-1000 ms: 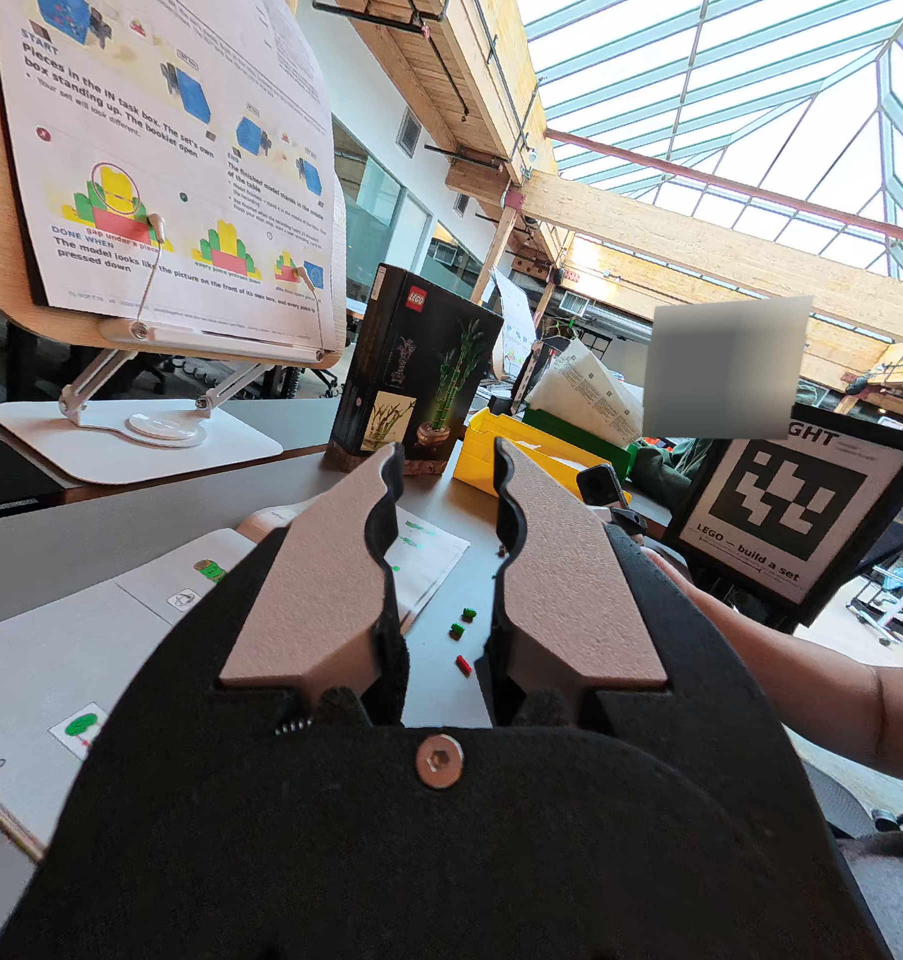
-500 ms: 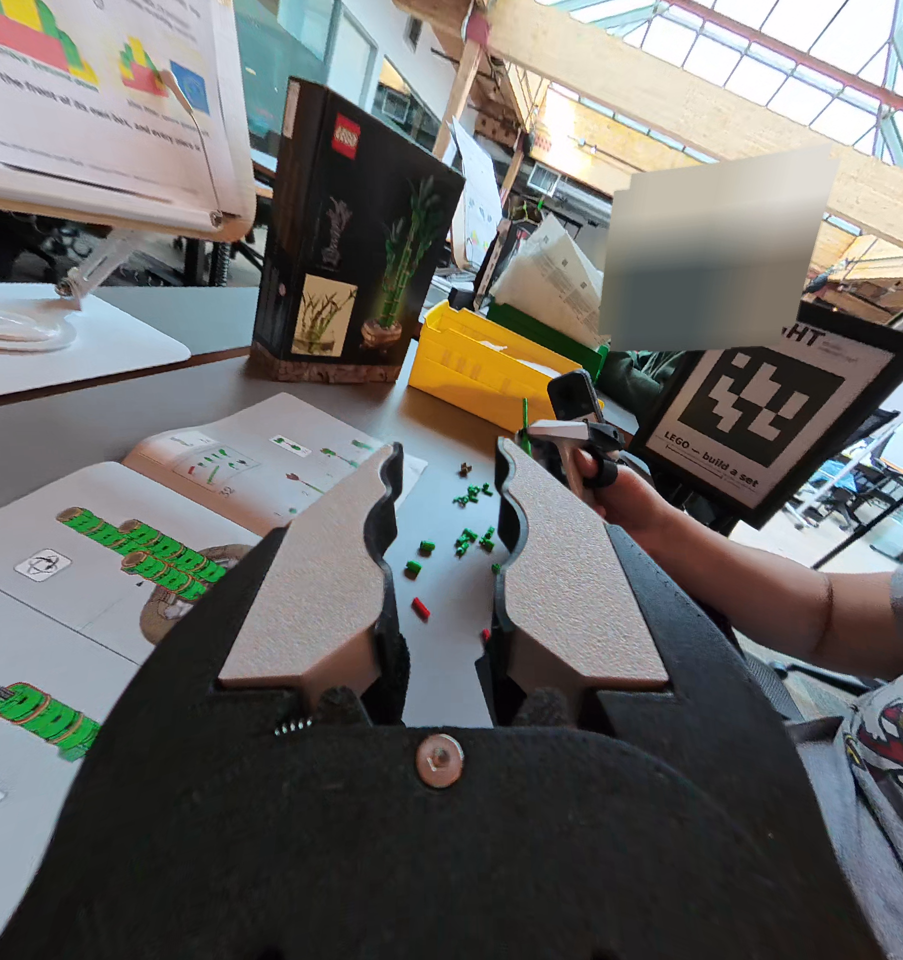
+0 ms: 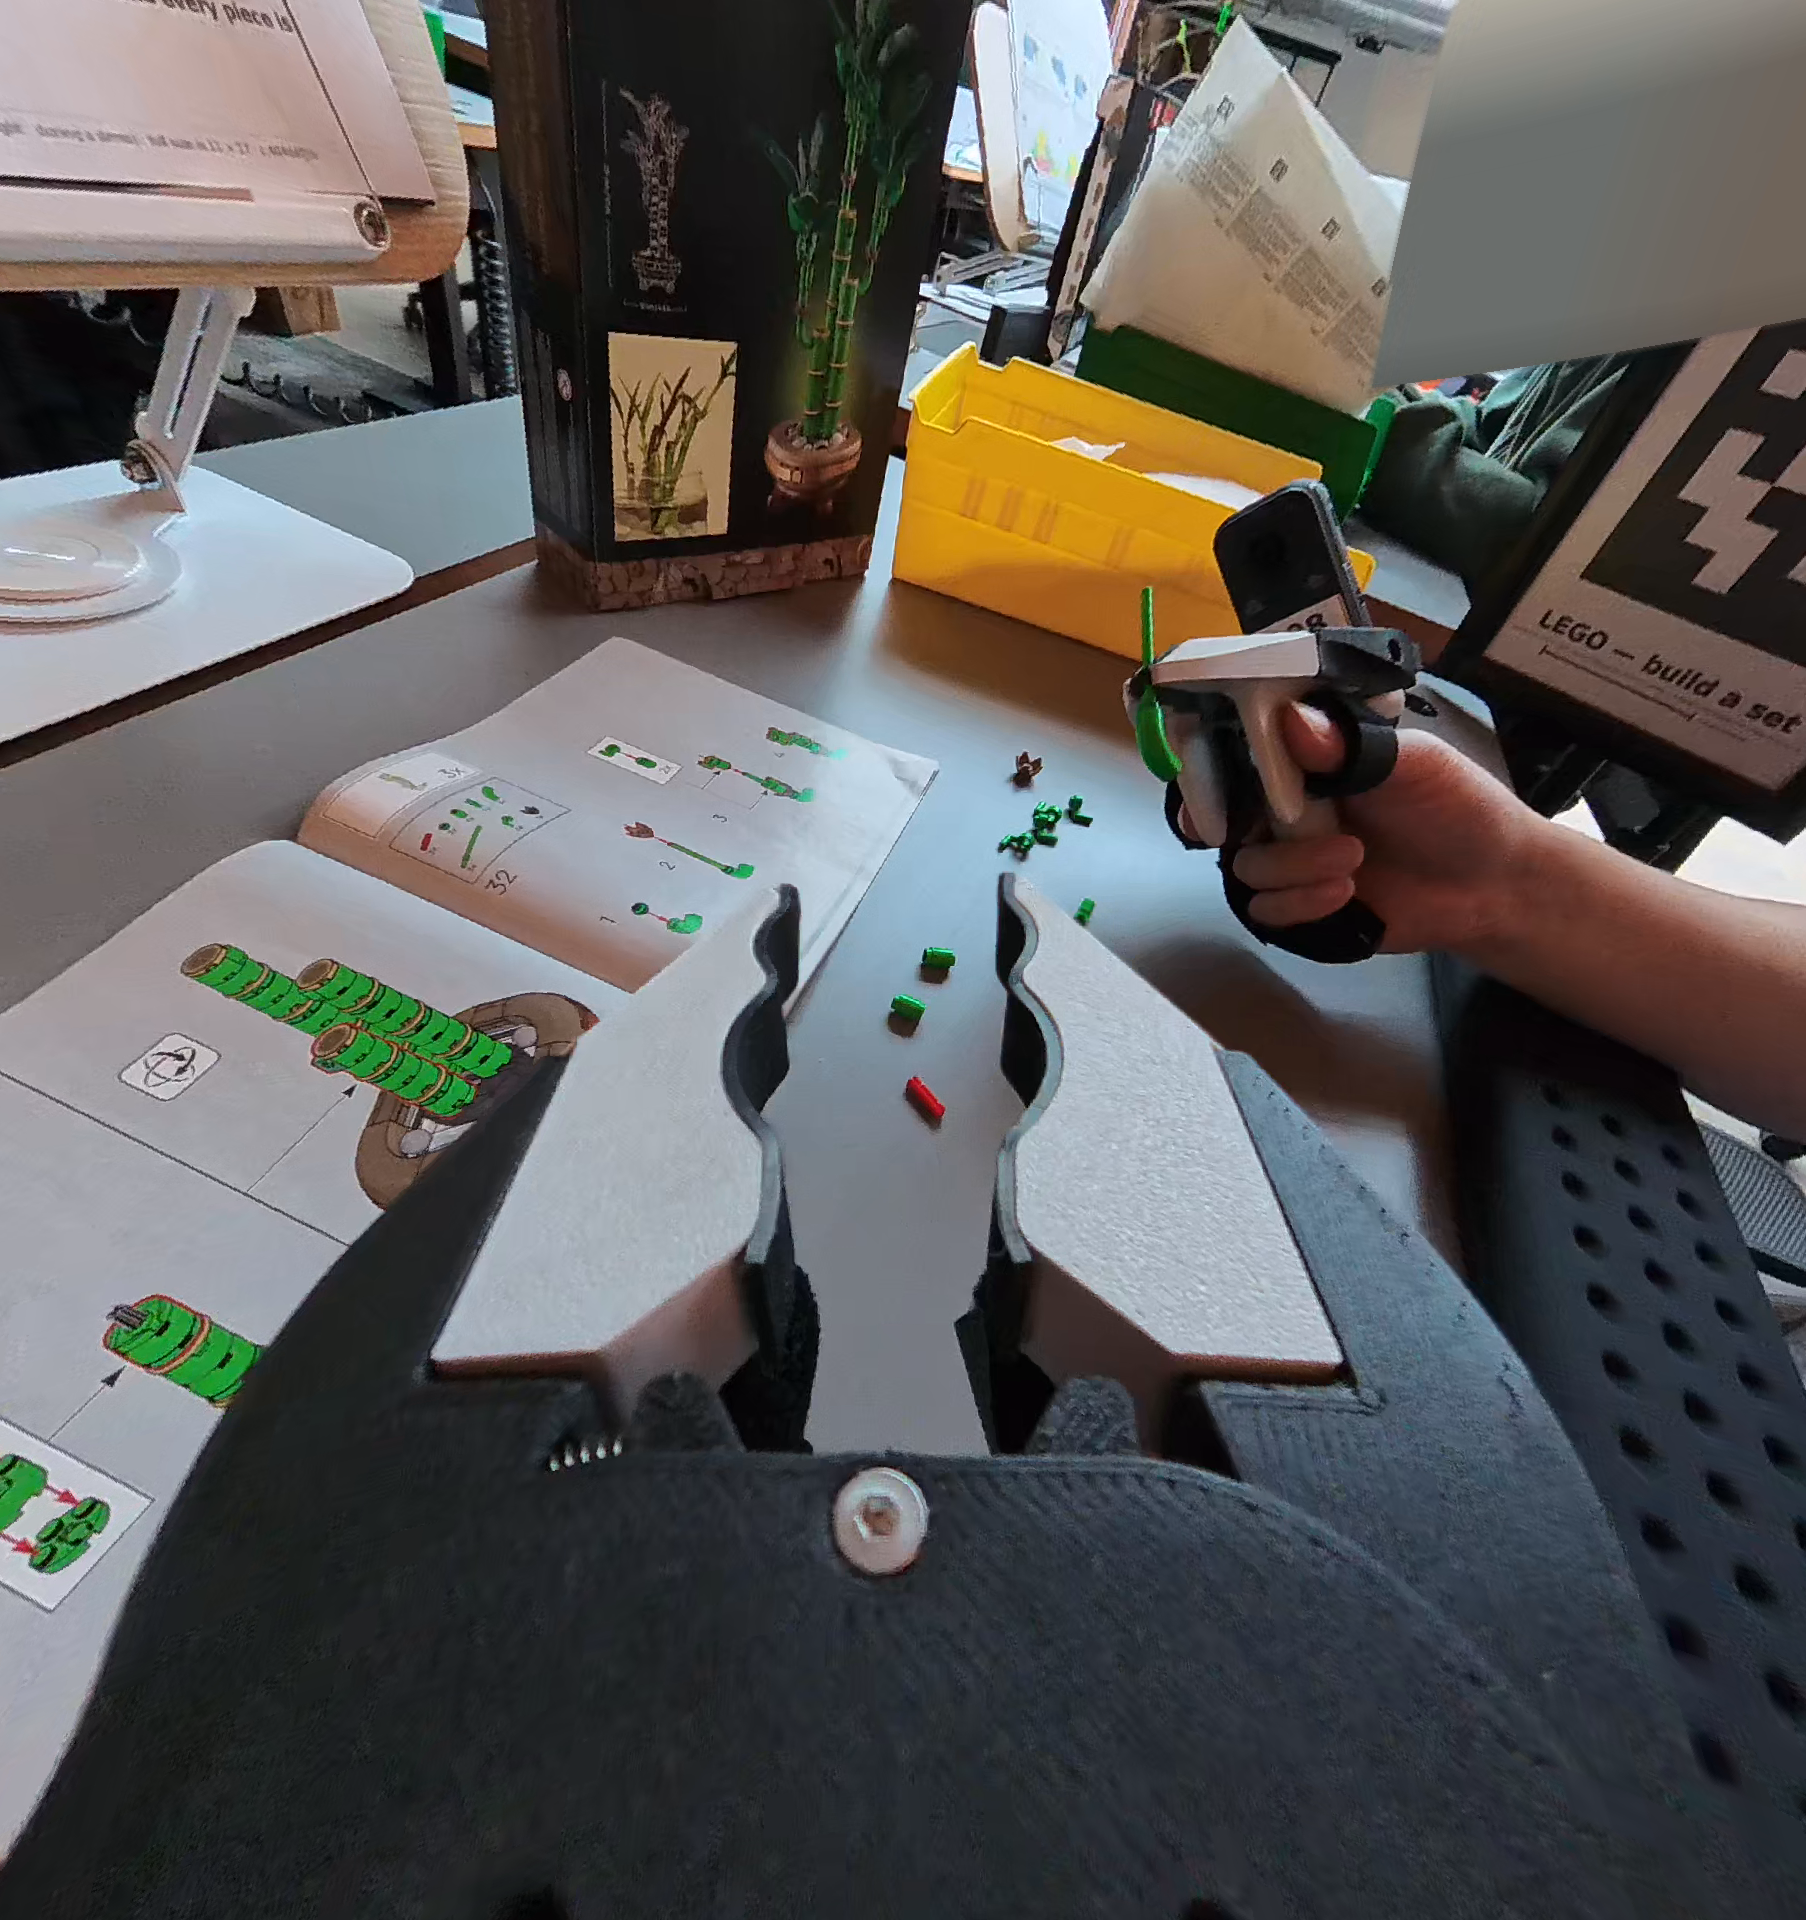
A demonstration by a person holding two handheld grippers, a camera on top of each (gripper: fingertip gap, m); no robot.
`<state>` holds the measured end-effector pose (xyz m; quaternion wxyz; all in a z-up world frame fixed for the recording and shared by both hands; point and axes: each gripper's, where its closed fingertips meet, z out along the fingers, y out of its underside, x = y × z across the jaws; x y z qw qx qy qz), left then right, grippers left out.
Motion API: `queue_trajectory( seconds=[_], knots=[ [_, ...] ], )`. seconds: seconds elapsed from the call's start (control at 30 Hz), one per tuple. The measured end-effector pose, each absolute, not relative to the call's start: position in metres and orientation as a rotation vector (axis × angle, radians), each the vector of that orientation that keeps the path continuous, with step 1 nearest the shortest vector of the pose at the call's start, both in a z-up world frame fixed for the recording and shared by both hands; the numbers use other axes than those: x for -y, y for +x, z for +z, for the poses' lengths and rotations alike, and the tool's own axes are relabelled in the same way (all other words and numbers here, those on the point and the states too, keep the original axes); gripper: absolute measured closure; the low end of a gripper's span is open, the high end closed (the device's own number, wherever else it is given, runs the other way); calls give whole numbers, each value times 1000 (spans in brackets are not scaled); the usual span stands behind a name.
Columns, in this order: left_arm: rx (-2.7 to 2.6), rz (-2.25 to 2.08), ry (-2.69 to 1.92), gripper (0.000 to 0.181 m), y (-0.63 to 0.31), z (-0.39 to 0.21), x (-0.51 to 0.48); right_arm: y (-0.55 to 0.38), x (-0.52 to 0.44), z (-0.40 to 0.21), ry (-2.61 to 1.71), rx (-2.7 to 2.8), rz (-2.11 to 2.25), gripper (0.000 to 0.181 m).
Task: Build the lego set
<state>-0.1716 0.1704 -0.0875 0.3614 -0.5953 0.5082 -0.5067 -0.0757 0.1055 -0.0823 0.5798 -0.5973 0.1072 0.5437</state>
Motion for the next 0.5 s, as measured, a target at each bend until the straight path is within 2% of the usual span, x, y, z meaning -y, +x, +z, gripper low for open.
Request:
queue_trajectory(
  seconds=[0.5],
  knots=[
    [-1264, -1333, -1537, 145, -176, -83, -177, -79, -105, -82, -1403, -237, 1280, 181]
  ],
)
